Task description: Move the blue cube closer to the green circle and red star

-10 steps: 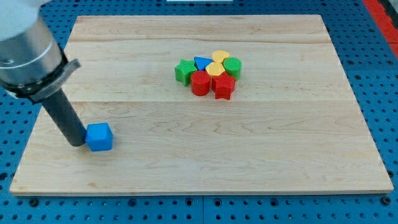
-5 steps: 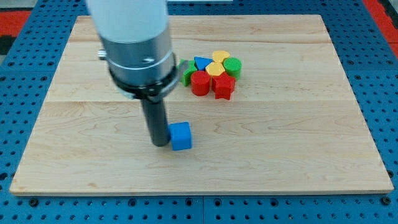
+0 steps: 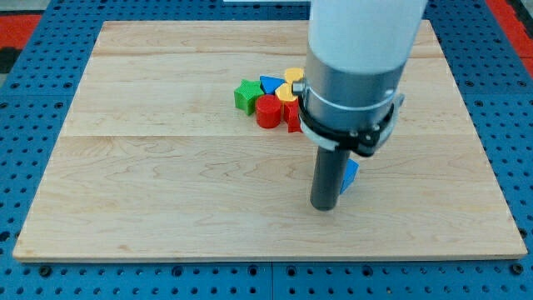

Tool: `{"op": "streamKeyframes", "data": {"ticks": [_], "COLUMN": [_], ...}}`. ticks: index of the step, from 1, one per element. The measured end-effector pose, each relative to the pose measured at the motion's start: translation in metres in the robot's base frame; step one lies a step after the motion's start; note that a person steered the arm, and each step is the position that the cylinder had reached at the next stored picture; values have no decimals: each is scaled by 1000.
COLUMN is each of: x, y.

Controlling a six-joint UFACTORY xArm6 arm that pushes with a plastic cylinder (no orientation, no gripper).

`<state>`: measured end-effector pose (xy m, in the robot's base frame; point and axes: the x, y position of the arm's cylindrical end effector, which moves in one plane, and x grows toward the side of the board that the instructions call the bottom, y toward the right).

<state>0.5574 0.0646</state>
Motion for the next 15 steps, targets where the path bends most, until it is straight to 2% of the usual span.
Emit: {"op": "streamKeyframes", "data": {"ticks": [1, 4, 5, 11, 12, 13, 15], "x": [0, -80, -93, -133, -133, -135, -147], "y": [12, 32, 33, 60, 73, 111, 114]}}
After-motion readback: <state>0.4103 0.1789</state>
